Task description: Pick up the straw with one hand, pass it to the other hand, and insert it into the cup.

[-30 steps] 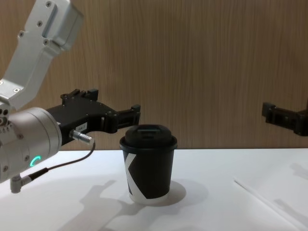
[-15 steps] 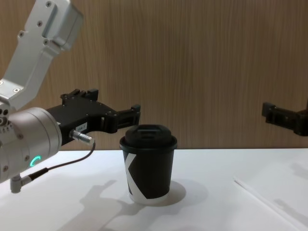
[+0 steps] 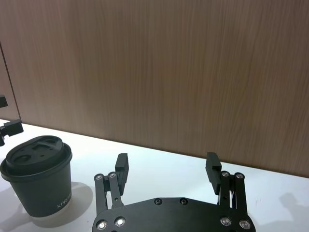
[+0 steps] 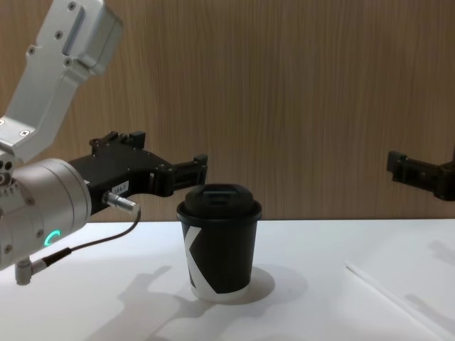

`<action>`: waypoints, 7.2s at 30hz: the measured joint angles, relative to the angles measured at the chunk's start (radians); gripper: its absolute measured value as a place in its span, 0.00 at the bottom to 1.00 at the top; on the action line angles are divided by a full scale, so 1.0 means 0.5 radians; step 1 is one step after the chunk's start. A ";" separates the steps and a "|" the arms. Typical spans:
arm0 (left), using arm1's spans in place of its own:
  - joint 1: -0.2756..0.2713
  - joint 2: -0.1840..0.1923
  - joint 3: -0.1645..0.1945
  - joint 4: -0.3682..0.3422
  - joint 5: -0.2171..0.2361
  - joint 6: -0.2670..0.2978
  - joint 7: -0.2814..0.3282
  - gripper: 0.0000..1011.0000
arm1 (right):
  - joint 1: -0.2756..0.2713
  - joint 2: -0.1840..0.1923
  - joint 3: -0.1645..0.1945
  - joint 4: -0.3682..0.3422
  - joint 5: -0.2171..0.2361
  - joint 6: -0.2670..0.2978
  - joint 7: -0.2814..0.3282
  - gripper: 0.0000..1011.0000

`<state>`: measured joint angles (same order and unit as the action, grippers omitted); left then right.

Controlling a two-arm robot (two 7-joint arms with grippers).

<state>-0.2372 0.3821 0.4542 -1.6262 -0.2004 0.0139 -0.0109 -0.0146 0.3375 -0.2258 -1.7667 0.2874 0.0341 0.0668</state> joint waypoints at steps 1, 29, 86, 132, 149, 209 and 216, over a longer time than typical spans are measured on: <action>0.000 0.000 0.000 0.000 0.000 0.000 0.000 0.99 | 0.000 0.000 0.000 0.000 0.000 0.000 0.000 0.99; 0.000 0.000 0.000 0.000 0.000 0.000 0.000 0.99 | -0.003 0.020 0.017 -0.024 0.001 0.041 0.017 0.99; 0.000 0.000 0.000 0.000 0.000 0.000 0.000 0.99 | 0.090 0.168 0.123 -0.399 0.427 1.611 0.143 0.99; 0.000 0.000 0.000 0.000 0.000 0.000 0.000 0.99 | 0.313 0.255 -0.146 -0.176 0.170 1.781 0.133 0.99; 0.000 0.000 0.000 0.000 0.000 0.000 0.000 0.99 | 0.327 0.263 -0.163 -0.127 0.133 1.803 0.164 0.99; 0.000 0.000 0.000 0.000 0.000 0.000 0.000 0.99 | 0.317 0.270 -0.167 -0.125 0.028 1.825 0.249 0.47; 0.000 0.000 0.000 0.000 0.000 0.000 0.000 0.99 | 0.302 0.274 -0.157 -0.146 0.018 1.839 0.256 0.22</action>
<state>-0.2372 0.3821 0.4542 -1.6262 -0.2004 0.0139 -0.0109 0.1365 0.4745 -0.3041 -1.8398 0.2965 0.9534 0.1950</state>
